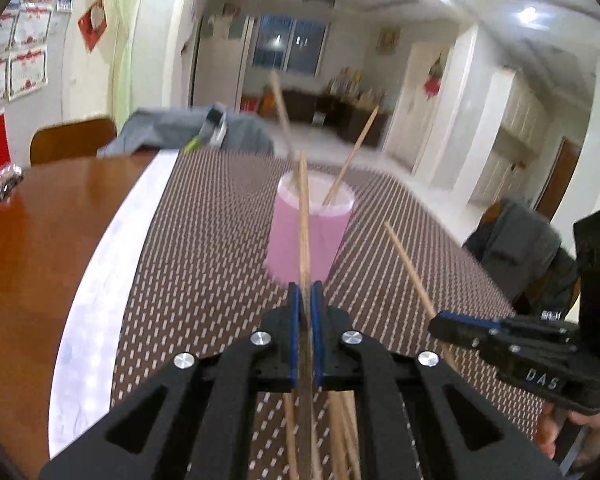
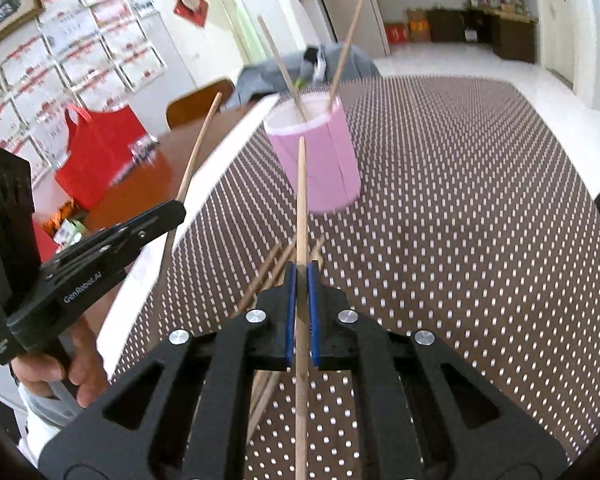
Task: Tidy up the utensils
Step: 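Lift both held chopsticks upright and carry them over the pink cup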
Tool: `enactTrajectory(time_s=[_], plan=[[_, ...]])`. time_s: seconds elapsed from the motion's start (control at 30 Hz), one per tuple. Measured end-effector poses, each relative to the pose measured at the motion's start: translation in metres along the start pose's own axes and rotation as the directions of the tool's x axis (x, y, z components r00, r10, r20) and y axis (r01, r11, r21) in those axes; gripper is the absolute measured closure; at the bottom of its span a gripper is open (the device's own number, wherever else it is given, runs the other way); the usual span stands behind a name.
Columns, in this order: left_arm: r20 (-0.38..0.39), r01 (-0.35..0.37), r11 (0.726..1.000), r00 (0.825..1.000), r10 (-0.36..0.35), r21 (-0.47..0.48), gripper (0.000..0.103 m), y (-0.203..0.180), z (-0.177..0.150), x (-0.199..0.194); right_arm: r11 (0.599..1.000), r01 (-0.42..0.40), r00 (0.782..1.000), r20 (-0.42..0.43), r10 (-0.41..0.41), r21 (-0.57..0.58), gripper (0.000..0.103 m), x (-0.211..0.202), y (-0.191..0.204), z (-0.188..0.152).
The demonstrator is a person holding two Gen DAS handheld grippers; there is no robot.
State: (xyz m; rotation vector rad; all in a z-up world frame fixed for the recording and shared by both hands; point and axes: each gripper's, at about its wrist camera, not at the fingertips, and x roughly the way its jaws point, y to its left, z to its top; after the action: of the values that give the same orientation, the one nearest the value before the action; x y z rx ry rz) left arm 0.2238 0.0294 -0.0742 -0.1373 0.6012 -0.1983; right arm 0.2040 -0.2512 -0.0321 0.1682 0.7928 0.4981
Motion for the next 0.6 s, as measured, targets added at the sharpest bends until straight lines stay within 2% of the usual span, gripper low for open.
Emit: enactTrajectory(time_s=[0.23,0.43,0.6], plan=[[0.174,0.034,0.999,0.984,-0.035,0.006,0.097,-0.012,0.030,0.001,0.999,-0.041,0.990,0.133,0.037,0.022,0.097,-0.006,-0.003,0.020],[0.238,0.028,0.999,0.971,-0.031,0.015,0.097,-0.018,0.052,0.014,0.997,-0.065,0.980,0.192,0.058,0.032,0.097,0.004,-0.006,0.038],[0.334,0.021,1.000,0.942,-0.022,0.006,0.097,-0.019,0.061,0.019,0.995,-0.093,0.965,0.251,0.080,0.038,0.097,0.001,-0.010,0.050]])
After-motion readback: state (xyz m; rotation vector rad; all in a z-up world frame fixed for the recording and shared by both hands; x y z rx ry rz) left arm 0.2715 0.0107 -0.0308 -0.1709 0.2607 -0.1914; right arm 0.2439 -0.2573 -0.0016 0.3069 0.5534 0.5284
